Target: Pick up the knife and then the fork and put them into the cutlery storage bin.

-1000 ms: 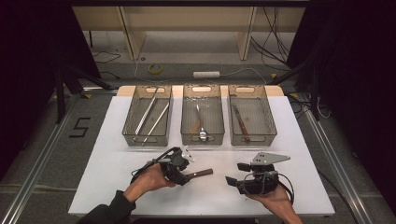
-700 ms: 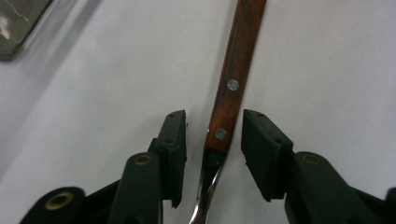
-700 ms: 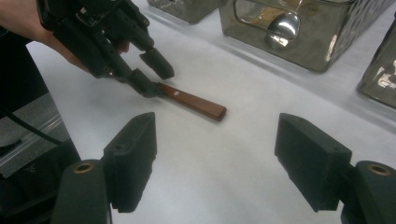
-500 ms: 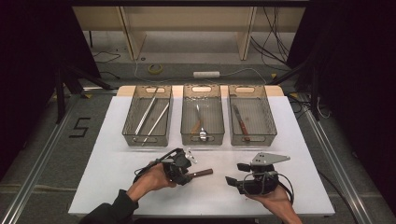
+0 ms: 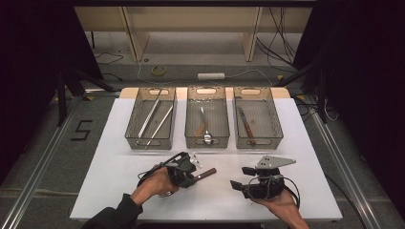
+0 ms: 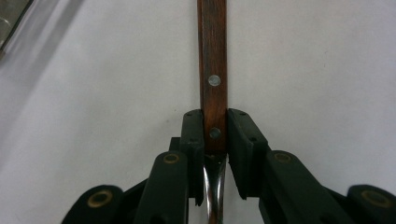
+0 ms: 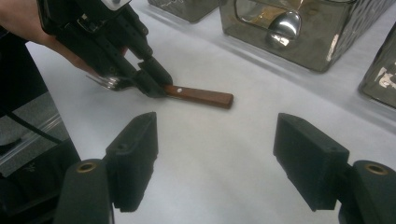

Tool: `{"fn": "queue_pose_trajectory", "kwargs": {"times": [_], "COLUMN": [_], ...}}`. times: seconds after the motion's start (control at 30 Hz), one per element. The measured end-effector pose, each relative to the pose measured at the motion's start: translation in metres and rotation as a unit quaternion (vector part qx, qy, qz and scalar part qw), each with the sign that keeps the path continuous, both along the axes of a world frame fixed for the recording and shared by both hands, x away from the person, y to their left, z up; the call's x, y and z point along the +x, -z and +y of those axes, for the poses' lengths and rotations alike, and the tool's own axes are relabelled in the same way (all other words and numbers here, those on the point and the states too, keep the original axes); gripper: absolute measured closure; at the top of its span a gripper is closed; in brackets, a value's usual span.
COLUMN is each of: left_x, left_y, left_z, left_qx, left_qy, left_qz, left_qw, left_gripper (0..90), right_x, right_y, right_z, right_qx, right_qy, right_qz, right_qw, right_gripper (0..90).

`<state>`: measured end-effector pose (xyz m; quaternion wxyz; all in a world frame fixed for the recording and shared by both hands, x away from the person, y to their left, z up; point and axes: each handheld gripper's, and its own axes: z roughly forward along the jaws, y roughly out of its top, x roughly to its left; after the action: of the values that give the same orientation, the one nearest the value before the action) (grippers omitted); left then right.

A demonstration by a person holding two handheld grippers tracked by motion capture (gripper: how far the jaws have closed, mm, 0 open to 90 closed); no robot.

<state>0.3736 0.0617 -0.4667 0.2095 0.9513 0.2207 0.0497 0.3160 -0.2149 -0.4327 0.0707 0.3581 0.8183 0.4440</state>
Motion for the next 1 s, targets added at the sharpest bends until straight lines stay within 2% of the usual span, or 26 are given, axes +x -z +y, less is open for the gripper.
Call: {"fn": "queue_pose_trajectory", "kwargs": {"times": [0.23,0.37,0.5,0.57,0.63,0.7,0.87,1.0], "left_x": [-0.001,-0.001,-0.002,-0.003,-0.004,-0.005,-0.007,-0.008], "left_y": [0.000,-0.002,-0.005,-0.008,-0.010,-0.011,-0.011,-0.011], "left_z": [0.001,0.002,0.003,0.004,0.004,0.004,0.002,0.002], "left_qx": [-0.003,-0.002,-0.007,-0.016,-0.024,-0.023,-0.028,-0.028], "left_qy": [0.003,0.005,0.011,0.011,0.010,0.015,0.020,0.023], "left_qz": [-0.003,0.006,0.011,0.021,0.025,0.026,0.033,0.037], "left_qw": [1.0000,1.0000,0.9998,0.9996,0.9994,0.9993,0.9989,0.9987], "left_gripper": [76.6,76.6,76.7,76.8,76.8,76.8,76.8,76.8], "right_x": [0.000,0.000,0.000,0.000,-0.001,-0.001,0.000,0.001], "right_y": [0.000,-0.001,-0.001,-0.001,-0.002,-0.002,0.001,0.005], "right_z": [0.001,0.003,0.009,0.013,0.019,0.025,0.043,0.060], "right_qx": [0.001,0.001,-0.006,-0.009,-0.017,-0.026,-0.060,-0.094], "right_qy": [-0.004,-0.007,-0.018,-0.025,-0.034,-0.041,-0.070,-0.096], "right_qz": [-0.001,-0.002,-0.006,-0.009,-0.018,-0.026,-0.046,-0.071], "right_qw": [1.0000,1.0000,0.9998,0.9996,0.9991,0.9985,0.9947,0.9883], "right_gripper": [32.3,32.3,32.3,32.3,32.2,32.1,32.0,32.0]}}
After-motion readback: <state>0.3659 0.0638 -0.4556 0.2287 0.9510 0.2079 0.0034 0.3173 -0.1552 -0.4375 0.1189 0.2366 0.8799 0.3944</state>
